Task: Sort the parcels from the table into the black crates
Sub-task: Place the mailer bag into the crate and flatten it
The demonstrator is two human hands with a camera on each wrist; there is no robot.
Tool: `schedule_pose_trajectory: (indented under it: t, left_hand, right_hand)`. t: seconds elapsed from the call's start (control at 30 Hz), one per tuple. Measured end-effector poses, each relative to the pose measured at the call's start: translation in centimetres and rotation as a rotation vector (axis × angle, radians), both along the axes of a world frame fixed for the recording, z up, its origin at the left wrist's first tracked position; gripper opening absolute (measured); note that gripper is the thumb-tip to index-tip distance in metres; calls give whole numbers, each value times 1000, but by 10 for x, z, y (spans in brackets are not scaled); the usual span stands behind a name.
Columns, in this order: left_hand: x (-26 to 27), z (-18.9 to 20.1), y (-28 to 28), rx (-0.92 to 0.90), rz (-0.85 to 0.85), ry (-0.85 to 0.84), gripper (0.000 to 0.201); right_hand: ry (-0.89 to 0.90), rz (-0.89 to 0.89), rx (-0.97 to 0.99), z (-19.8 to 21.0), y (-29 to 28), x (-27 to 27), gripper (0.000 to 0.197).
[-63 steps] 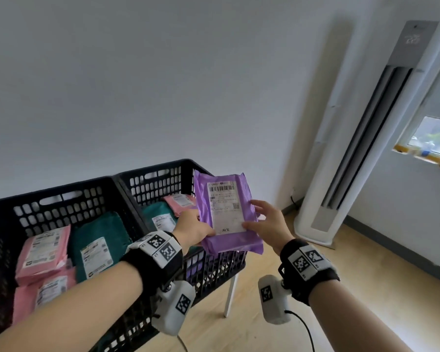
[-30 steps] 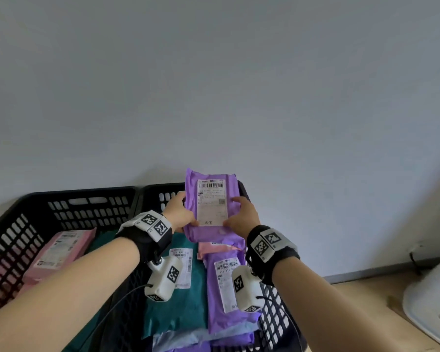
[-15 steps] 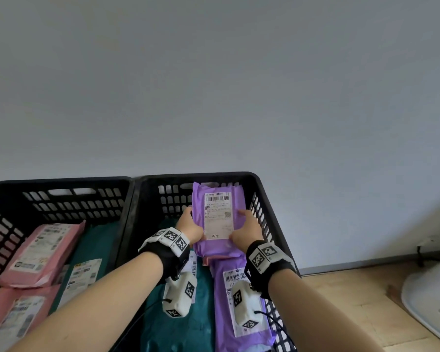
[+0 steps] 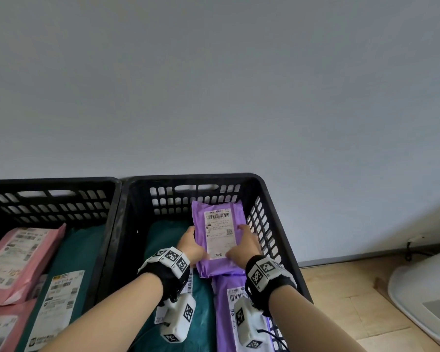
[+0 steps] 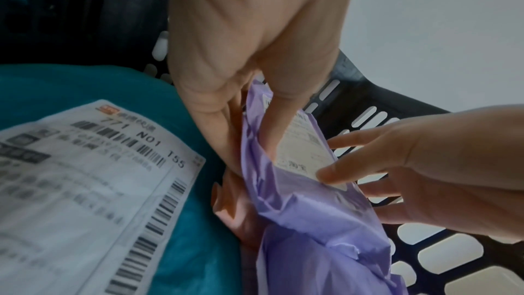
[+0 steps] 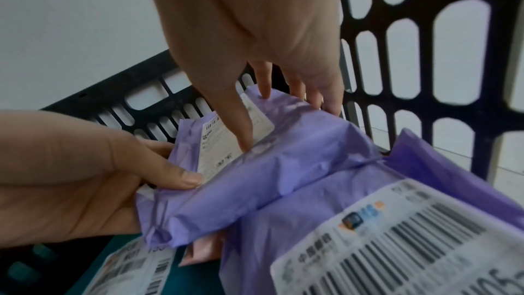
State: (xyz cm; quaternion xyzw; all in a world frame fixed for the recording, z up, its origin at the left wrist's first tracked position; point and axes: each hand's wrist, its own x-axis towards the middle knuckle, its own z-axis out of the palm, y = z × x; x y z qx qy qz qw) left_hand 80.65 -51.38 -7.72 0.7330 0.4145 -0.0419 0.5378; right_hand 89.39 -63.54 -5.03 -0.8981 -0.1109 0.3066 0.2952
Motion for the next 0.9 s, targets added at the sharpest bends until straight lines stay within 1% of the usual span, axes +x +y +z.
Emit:
schedule_pose_trajectory:
  t: [0.1, 0.23, 0.3, 0.33, 0.43, 0.47, 0.53, 0.6, 0.67, 0.77, 0.9]
  left_hand:
    - [0, -8, -2, -26, 38, -11, 77]
    - [-2, -16, -10, -10, 94, -47, 83]
    - [-4, -17, -15, 13, 92, -74, 81]
    - [-5, -16, -17, 58, 74, -81, 79]
    - [-9, -11, -23, 327, -48, -46, 71]
    - [-11, -9, -26, 413, -113, -36, 67]
    - [-15, -8, -33, 504, -287, -10, 61]
    - [-20, -9, -41, 532, -445, 59, 57]
    - [-23, -12, -47, 543, -543, 147, 55]
    - [-24, -12, -49, 524, -605, 237, 57]
    - [-21, -15, -46, 486, -652, 306, 61]
  right_hand:
    - [8, -12, -22, -5, -2, -1, 71]
    - [6, -20, -50, -9, -3, -3, 68]
    - [-5, 3, -72, -10, -5, -5, 65]
    - [-28, 25, -91, -10, -6, -7, 64]
    - [-82, 92, -119, -11, -7, -13, 68]
    - [-80, 120, -127, -11, -8, -16, 72]
    - [-78, 173, -145, -12, -9, -20, 75]
    - [-71, 203, -181, -11, -11, -25, 74]
    - [-68, 212, -228, -13, -15, -30, 71]
    - [-72, 230, -297, -19, -20, -39, 69]
    - [-31, 242, -340, -30, -19, -41, 69]
